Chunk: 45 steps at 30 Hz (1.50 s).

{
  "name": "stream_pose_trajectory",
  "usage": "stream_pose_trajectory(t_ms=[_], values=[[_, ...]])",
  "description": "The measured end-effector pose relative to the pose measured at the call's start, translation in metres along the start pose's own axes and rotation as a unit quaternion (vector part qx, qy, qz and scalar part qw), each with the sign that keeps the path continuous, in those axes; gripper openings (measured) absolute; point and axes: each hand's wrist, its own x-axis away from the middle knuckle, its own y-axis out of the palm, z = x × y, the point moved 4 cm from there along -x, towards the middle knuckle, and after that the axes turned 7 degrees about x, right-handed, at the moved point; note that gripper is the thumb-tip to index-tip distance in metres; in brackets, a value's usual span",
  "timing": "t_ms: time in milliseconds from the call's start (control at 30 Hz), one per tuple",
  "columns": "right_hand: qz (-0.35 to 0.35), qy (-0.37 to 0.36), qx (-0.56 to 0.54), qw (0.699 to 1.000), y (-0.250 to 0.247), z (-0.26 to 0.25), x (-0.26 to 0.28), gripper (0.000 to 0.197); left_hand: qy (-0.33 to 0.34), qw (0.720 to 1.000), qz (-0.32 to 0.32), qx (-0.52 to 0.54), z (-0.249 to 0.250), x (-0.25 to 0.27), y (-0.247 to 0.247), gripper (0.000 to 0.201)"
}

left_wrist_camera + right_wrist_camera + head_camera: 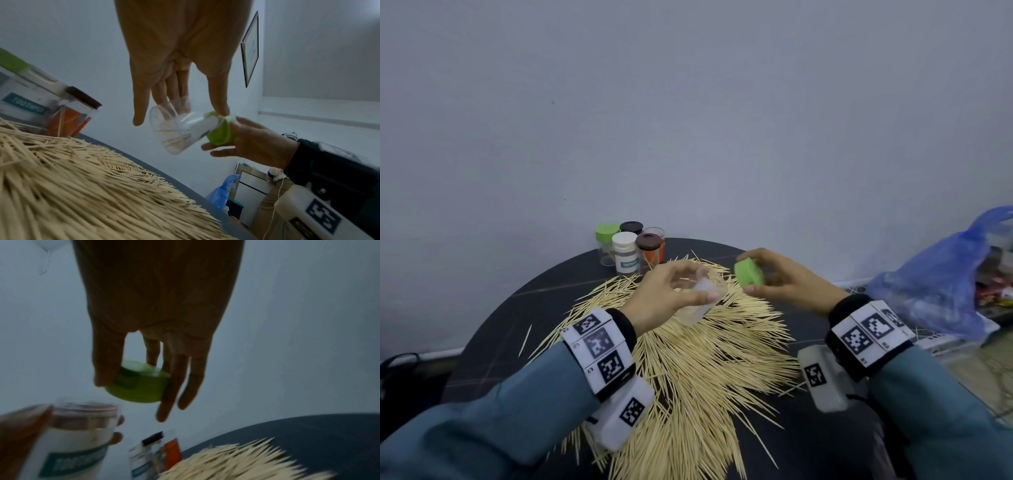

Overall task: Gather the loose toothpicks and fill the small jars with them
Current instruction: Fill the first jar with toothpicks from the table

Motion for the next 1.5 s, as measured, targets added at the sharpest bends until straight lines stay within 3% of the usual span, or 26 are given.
stream_pose_trajectory(t_ms=[67,167,267,500,567,700,867,1167,1367,1500], values=[[0.015,0.067,0.17,0.983,-0.013,0.023,0.006,0.044,0.004,1.0,0.002,0.017,0.001,-0.002,0.007,0.046],[-0.057,0.173,0.352,0.918,-0.02,0.055,0.019,0.047,0.012,1.0,-0.009,0.024,0.0,-0.003,0.015,0.049],[-0.123,0.239,0.381,0.885,-0.019,0.07,0.032,0.044,0.015,0.999,-0.015,0.027,-0.002,-0.002,0.018,0.051],[-0.14,0.299,0.412,0.849,-0.013,0.073,0.038,0.041,0.017,0.999,-0.013,0.028,-0.005,0.0,0.016,0.052],[-0.138,0.3,0.409,0.851,-0.01,0.07,0.034,0.05,0.02,0.999,-0.011,0.028,-0.004,0.001,0.014,0.052],[-0.112,0.25,0.383,0.882,-0.002,0.063,0.017,0.058,0.02,1.0,-0.005,0.021,-0.005,0.002,0.011,0.052],[-0.155,0.258,0.411,0.861,0.018,0.061,-0.001,0.064,0.016,1.0,0.002,0.011,-0.006,0.0,0.006,0.052],[-0.155,0.246,0.398,0.87,0.036,0.057,-0.019,0.034,-0.003,1.0,0.008,0.008,-0.011,0.002,0.0,0.055],[-0.183,0.23,0.4,0.868,0.043,0.052,-0.024,0.036,-0.01,1.0,0.006,0.0,-0.011,0.005,-0.003,0.055],[-0.195,0.224,0.434,0.85,0.05,0.048,-0.029,0.031,-0.013,1.0,0.007,-0.001,-0.011,0.005,-0.006,0.054]])
